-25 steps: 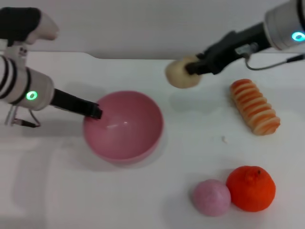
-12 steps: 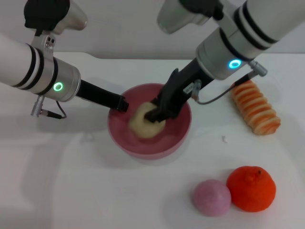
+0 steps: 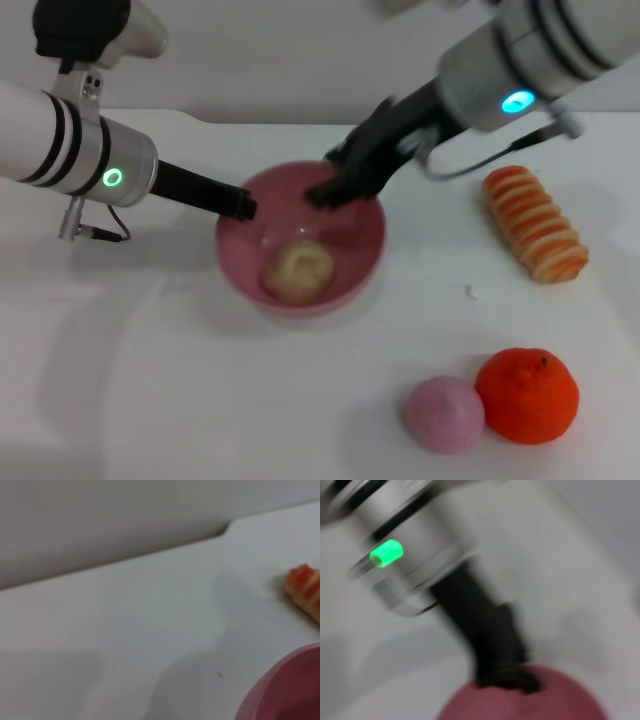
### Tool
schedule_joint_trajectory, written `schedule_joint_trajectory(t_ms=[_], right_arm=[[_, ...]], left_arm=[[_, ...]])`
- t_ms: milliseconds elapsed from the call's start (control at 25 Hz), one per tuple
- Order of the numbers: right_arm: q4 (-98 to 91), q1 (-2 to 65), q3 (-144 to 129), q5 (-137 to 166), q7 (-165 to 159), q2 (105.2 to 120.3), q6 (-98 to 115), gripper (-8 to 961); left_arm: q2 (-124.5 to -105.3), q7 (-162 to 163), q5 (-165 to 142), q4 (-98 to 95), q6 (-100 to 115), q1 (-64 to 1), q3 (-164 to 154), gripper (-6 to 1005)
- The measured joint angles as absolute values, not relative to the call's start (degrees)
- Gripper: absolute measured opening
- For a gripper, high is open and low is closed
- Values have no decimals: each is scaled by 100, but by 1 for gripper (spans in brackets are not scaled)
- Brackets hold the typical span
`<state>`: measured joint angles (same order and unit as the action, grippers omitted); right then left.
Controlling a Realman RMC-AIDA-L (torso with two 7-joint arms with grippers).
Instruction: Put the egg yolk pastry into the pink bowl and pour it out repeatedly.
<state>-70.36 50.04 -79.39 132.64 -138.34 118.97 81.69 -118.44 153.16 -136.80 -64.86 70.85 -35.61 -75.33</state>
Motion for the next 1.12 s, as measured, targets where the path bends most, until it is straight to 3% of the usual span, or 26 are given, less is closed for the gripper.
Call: schedule_joint_trajectory(t_ms=[240, 720, 960, 1120], right_arm=[[-7159, 4335, -6588, 13336, -13925, 11860, 7709, 545], [-6042, 3472, -5222, 13687, -13886, 11694, 7169, 535], [-5929, 3341, -5087, 13688, -13882, 11685, 7093, 531], [-5926, 3332, -5081, 13687, -13879, 11715, 7084, 527]], left_arm=[[-11822, 15123, -13629, -6930, 6128, -2935, -7672, 15], [-11807, 13408, -13390, -8716, 2054, -656, -10177, 16], [-11808, 11855, -13398, -8298, 71, -474, -11553, 15], [-11861, 10370, -13399, -7187, -2410, -723, -12869, 13]])
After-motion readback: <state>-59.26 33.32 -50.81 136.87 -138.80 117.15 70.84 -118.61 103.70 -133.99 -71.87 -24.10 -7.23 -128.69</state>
